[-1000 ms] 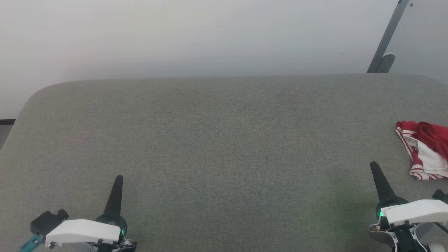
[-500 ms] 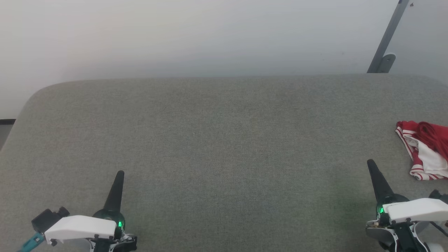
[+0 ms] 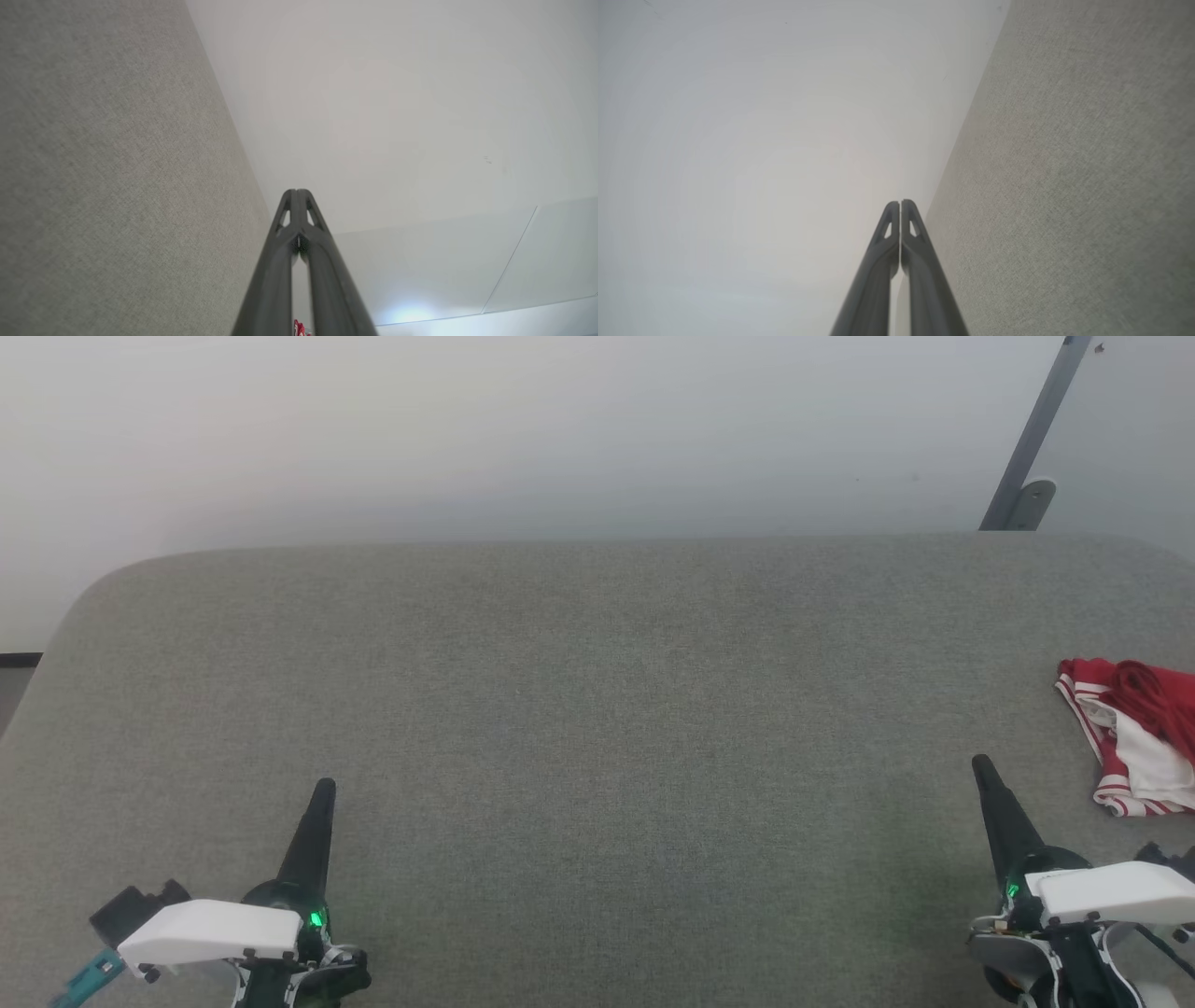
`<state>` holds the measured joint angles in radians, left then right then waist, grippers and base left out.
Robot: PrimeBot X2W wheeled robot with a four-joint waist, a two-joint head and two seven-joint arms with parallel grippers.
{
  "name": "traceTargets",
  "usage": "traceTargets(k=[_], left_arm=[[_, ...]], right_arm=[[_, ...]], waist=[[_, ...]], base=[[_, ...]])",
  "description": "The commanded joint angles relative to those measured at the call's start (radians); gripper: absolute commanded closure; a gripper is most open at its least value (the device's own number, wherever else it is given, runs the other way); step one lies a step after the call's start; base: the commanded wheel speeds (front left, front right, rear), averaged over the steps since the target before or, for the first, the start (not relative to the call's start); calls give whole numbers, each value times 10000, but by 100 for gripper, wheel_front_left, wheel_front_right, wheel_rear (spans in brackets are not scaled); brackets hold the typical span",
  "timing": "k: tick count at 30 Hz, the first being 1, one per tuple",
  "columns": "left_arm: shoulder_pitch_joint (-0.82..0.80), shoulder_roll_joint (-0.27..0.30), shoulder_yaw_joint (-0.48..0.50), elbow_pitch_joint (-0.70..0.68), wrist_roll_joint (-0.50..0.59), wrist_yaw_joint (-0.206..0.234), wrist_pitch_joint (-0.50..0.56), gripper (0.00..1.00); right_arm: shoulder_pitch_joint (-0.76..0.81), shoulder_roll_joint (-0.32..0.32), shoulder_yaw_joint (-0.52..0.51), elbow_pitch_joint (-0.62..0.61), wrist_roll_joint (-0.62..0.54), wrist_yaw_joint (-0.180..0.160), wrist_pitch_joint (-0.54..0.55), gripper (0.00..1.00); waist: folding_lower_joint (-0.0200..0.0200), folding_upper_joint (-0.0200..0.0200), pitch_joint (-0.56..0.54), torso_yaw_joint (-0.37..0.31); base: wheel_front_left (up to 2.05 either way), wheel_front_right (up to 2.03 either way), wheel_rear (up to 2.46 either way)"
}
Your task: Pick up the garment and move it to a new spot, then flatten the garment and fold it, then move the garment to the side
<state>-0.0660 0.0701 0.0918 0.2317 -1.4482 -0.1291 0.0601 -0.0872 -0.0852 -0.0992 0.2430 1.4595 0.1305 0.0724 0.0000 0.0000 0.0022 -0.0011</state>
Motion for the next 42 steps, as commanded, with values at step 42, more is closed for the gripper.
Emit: traceTargets(k=[42], left_arm=[[-490, -165, 193, 142, -1695, -28, 531, 100]], right_arm=[[-250, 382, -163, 26, 1549, 4, 443, 100]], waist=[[0, 0, 9, 11]], base=[[0, 0, 0]])
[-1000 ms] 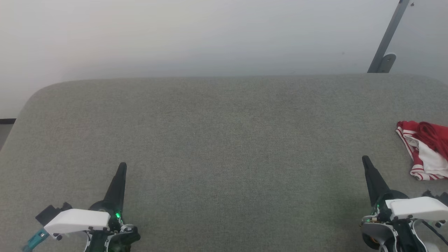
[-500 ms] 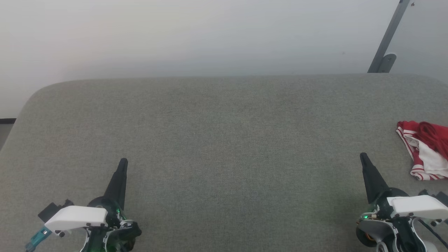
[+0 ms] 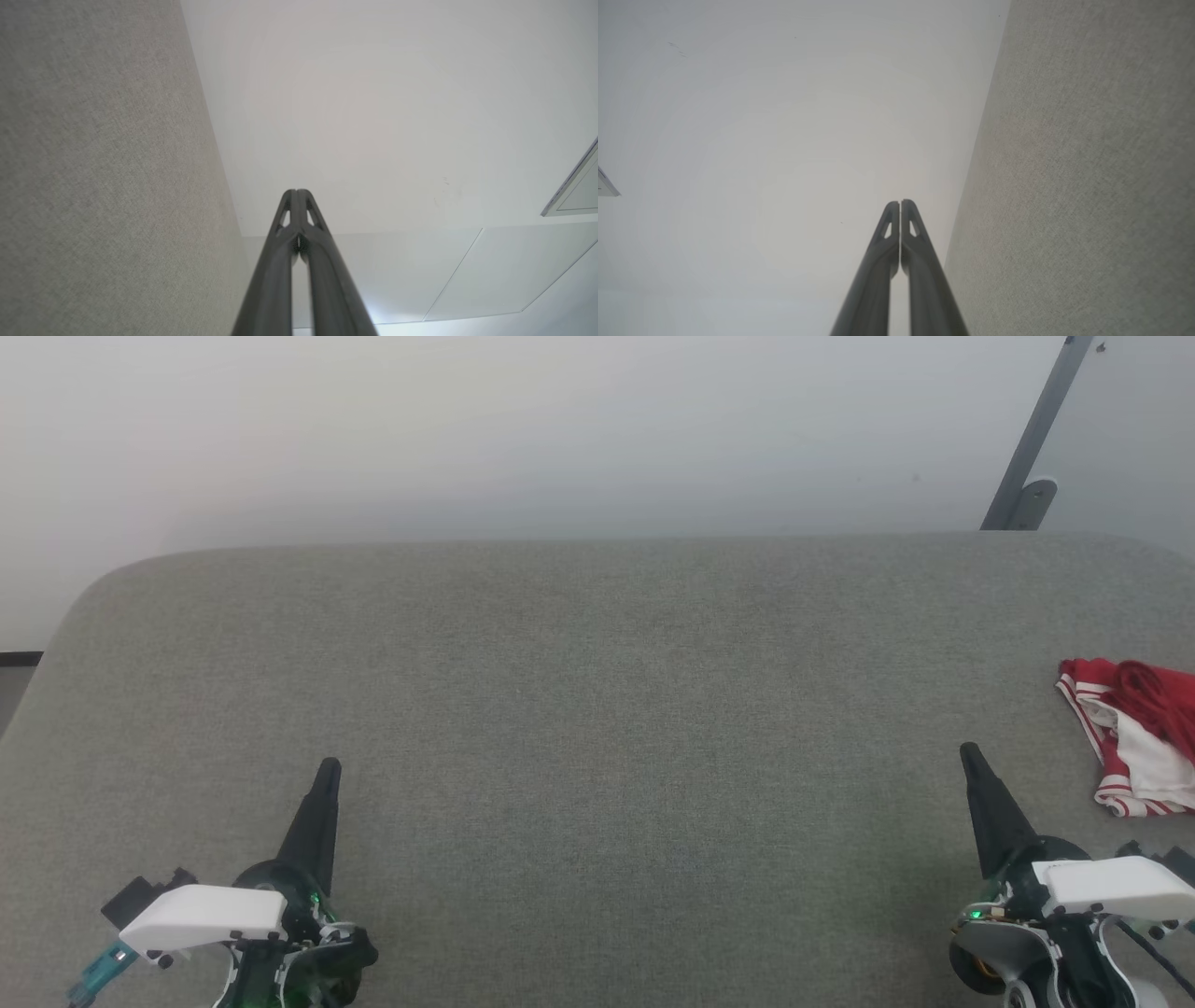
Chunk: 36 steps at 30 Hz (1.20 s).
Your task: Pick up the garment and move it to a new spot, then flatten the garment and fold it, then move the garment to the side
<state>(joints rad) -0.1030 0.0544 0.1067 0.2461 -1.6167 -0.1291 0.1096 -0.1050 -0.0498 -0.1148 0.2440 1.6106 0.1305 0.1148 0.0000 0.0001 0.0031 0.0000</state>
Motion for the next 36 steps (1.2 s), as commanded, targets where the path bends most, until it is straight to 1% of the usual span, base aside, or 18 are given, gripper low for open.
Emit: traceTargets(k=[1, 36], left_arm=[[-120, -9, 45, -2, -8, -28, 36, 100], [-125, -30, 67, -3, 30, -28, 51, 100]], right_arm=[[-71, 27, -4, 16, 38, 4, 21, 100], [-66, 26, -3, 16, 41, 4, 16, 100]], waist=[[0, -1, 0, 0], [0, -1, 0, 0]], base=[[0, 0, 0], [0, 0, 0]])
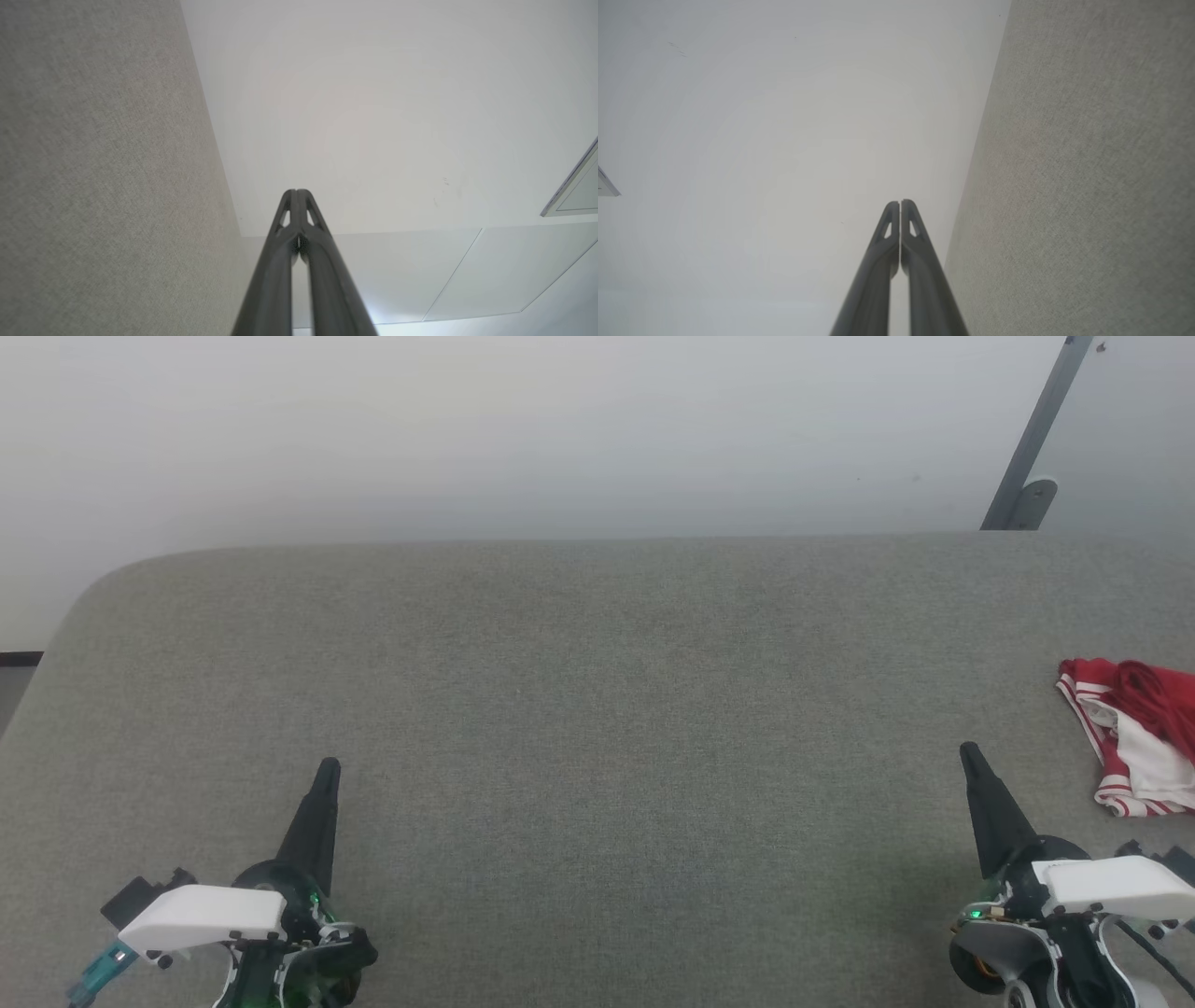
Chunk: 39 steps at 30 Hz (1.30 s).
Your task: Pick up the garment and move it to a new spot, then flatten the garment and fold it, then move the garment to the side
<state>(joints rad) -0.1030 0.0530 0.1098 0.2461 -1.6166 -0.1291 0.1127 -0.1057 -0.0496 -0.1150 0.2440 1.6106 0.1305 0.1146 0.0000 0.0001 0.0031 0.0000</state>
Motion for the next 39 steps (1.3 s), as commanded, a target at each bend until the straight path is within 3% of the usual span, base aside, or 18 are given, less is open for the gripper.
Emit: traceTargets(k=[1, 39], left_arm=[[-125, -18, 38, -3, 29, -28, 21, 100], [-127, -30, 53, -3, 44, -29, 41, 100]], right_arm=[[-59, 24, -1, 16, 41, 4, 20, 100], [-58, 22, 2, 16, 43, 4, 17, 100]], waist=[[0, -1, 0, 0], [0, -1, 0, 0]], base=[[0, 0, 0], [0, 0, 0]])
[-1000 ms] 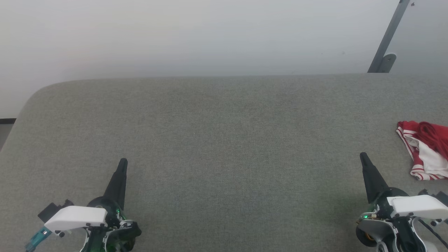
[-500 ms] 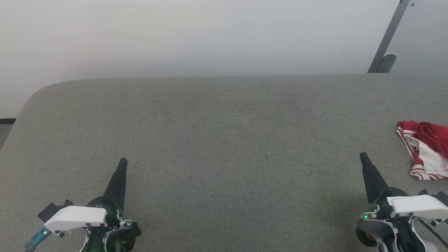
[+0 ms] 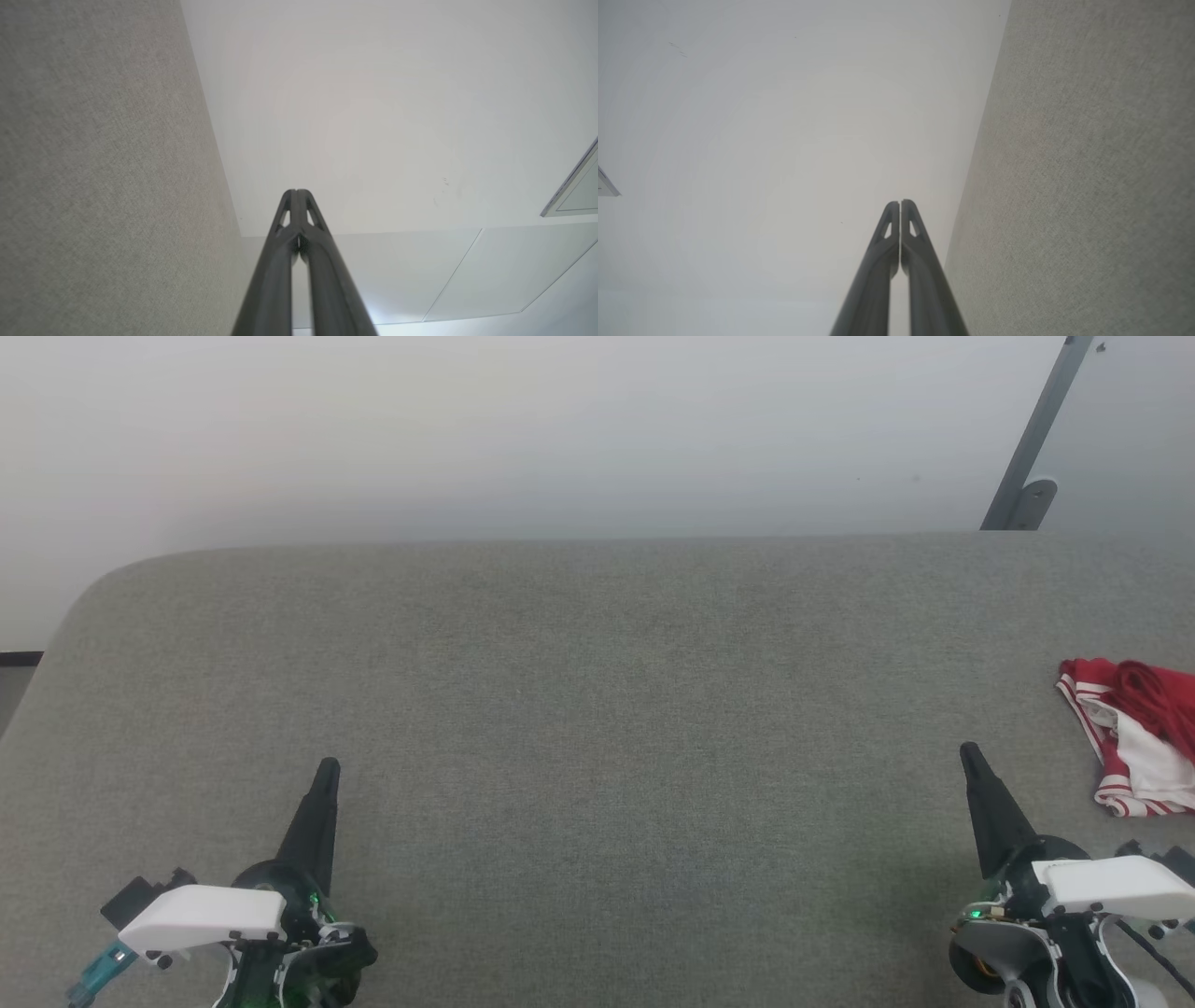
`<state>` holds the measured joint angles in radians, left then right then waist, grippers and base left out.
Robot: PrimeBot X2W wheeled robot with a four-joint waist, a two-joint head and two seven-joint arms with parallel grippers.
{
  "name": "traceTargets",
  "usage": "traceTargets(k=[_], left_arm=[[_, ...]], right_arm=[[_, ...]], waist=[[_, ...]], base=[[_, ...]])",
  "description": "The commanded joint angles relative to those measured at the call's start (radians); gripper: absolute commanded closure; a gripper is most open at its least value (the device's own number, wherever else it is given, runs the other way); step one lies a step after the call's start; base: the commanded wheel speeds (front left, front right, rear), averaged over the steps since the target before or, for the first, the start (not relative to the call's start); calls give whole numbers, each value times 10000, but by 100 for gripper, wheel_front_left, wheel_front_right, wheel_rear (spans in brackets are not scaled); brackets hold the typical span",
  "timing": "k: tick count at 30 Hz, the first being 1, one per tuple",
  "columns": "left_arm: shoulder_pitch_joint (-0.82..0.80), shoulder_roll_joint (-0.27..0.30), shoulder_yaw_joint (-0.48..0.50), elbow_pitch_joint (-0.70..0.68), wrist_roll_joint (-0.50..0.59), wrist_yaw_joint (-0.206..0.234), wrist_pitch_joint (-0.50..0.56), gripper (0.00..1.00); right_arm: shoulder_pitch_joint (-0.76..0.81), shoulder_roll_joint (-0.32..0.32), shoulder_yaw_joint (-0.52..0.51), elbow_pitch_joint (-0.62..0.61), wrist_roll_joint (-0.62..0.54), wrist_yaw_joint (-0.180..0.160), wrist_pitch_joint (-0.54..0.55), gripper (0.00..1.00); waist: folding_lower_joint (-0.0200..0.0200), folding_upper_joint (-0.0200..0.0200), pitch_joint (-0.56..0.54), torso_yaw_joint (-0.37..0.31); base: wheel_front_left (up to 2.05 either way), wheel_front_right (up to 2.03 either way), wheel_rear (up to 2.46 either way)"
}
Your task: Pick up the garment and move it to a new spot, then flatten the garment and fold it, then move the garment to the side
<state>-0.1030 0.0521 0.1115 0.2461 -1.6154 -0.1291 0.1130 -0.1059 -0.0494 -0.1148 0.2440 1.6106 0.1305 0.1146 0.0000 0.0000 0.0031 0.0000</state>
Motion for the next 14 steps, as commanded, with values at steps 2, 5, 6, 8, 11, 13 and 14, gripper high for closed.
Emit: traceTargets(k=[2, 5, 6, 8, 11, 13, 14], left_arm=[[-127, -21, 37, -3, 33, -29, 38, 100], [-128, -22, 39, -3, 35, -29, 39, 100], [-128, -21, 38, -3, 35, -29, 38, 100], [-128, -22, 39, -3, 36, -29, 39, 100], [-128, -23, 40, -4, 37, -29, 37, 100], [-128, -23, 40, -4, 38, -29, 33, 100], [-128, -24, 40, -4, 39, -29, 34, 100]], right_arm=[[-56, 20, 0, 16, 43, 4, 16, 100], [-56, 20, 0, 16, 44, 4, 17, 100], [-56, 20, -1, 16, 44, 4, 17, 100], [-56, 20, 0, 16, 44, 4, 17, 100], [-56, 20, -1, 16, 44, 4, 17, 100], [-56, 20, -1, 16, 44, 4, 17, 100], [-56, 20, 2, 16, 44, 4, 17, 100]], waist=[[0, 0, 0, 0], [0, 0, 0, 0], [0, 0, 0, 0], [0, 0, 0, 0], [0, 0, 0, 0], [0, 0, 0, 0], [0, 0, 0, 0]], base=[[0, 0, 0], [0, 0, 0], [0, 0, 0], [0, 0, 0], [0, 0, 0], [0, 0, 0], [0, 0, 0]])
